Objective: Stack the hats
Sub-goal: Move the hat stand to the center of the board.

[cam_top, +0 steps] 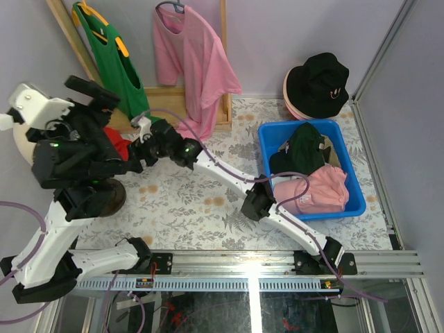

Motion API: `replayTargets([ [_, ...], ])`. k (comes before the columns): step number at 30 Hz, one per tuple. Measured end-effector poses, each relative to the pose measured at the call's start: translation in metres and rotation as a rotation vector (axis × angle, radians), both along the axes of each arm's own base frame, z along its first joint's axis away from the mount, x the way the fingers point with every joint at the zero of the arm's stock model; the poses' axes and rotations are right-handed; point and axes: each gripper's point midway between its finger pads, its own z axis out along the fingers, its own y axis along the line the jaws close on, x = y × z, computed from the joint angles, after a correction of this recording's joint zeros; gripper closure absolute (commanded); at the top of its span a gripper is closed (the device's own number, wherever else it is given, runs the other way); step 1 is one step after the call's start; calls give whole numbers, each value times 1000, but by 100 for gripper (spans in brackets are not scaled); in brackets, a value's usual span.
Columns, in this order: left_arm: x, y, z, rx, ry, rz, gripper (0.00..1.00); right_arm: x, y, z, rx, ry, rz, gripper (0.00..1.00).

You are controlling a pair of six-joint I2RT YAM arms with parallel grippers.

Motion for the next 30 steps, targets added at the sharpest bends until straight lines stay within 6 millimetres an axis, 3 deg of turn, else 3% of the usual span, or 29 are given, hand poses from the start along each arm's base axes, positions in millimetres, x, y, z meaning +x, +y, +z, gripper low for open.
replayTargets([
  [7,-19,33,36,-37,-56,72,0,40,-34,57,28,-36,-85,17],
  [12,-13,24,82,-24,-127,2,0,47,-47,88,56,-54,-103,16],
  [17,7,-30,118,121,-262,-306,0,55,-60,111,74,-70,-120,16],
  [21,9,-100,139,287,-371,-646,0,69,-76,128,86,-82,-143,15],
  [26,4,-171,145,436,-444,-954,0,93,-98,147,110,-99,-183,15],
  [30,23,-200,134,502,-411,-1058,0,104,-111,161,126,-114,-208,15],
])
